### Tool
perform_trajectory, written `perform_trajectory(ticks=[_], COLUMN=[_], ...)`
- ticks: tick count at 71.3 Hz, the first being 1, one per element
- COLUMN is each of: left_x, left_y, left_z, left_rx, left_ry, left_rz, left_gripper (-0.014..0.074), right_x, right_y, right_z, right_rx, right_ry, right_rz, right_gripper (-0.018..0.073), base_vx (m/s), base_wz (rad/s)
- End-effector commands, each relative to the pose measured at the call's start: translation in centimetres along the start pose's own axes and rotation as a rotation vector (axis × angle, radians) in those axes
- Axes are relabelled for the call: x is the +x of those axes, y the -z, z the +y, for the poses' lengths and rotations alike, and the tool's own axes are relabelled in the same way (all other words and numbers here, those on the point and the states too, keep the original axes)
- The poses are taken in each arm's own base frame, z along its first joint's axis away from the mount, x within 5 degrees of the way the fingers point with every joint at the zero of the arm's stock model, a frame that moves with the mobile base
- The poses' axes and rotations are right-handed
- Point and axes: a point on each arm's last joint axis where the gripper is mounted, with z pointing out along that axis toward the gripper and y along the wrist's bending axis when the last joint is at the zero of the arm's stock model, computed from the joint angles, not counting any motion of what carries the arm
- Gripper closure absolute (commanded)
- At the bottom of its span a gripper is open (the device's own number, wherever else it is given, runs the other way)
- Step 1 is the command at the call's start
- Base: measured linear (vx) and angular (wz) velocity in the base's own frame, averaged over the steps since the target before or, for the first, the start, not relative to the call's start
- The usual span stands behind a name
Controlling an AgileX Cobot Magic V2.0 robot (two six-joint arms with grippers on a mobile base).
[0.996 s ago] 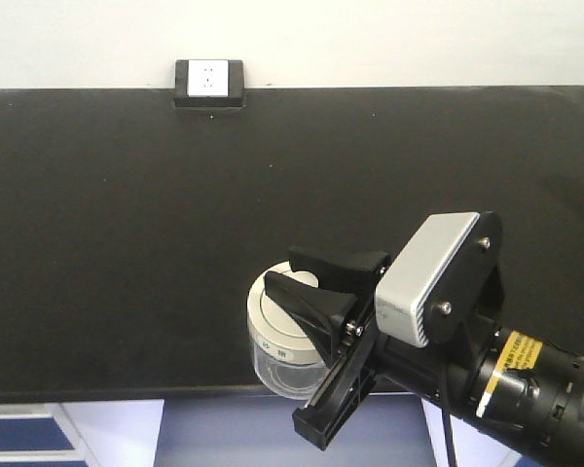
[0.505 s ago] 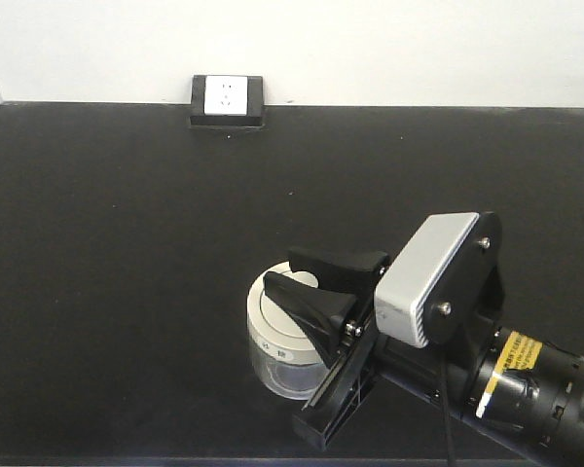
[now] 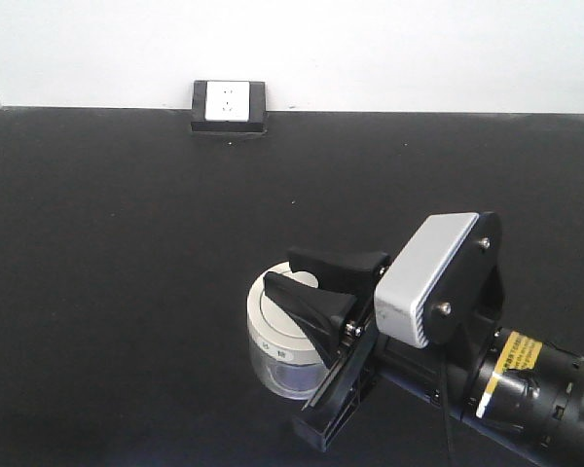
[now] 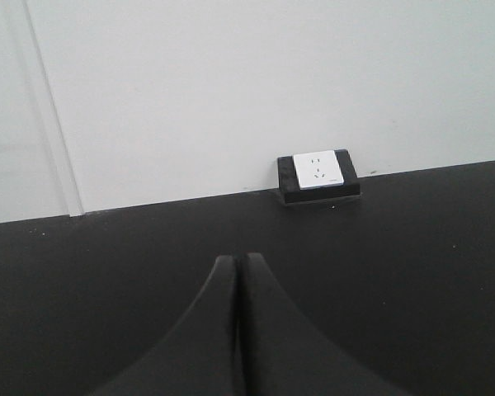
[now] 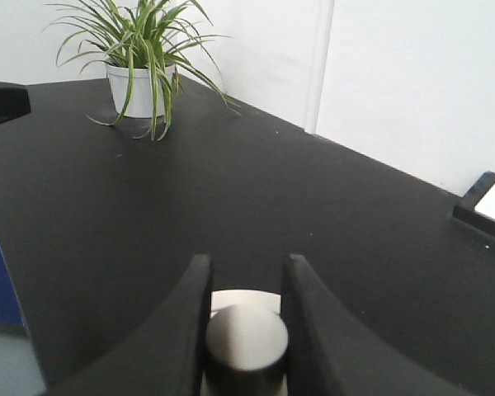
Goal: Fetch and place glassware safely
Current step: 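Approach the black benchtop holding the jar in the right gripper, then extend the right arm forward and lower the jar onto the benchtop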
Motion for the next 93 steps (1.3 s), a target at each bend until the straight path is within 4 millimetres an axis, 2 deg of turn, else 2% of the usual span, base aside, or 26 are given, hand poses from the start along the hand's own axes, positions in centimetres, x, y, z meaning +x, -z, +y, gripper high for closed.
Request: perform_trajectory(ticks=[1, 93], left_x=[-1.62, -1.61], left_y=[-0.03, -0.04], left_z=[0.04, 0.04], left_rx=[0.001, 0.001], left_ry=[0.017, 0.017], left_rz=[-0.094, -0.093], left_gripper=[0.0603, 0.0603], right_x=[-2.39, -2.38], right_y=[0.28, 0.26], right_z=[-0.09, -0.08], right_rx=[-0.001, -0.002], right_ry=[0.008, 0.009], right_rz=[-0.155, -0.155], right_gripper=[0.0563, 0.0563], base_vx=[0.00, 0.00], base_wz=[0.00, 0.00])
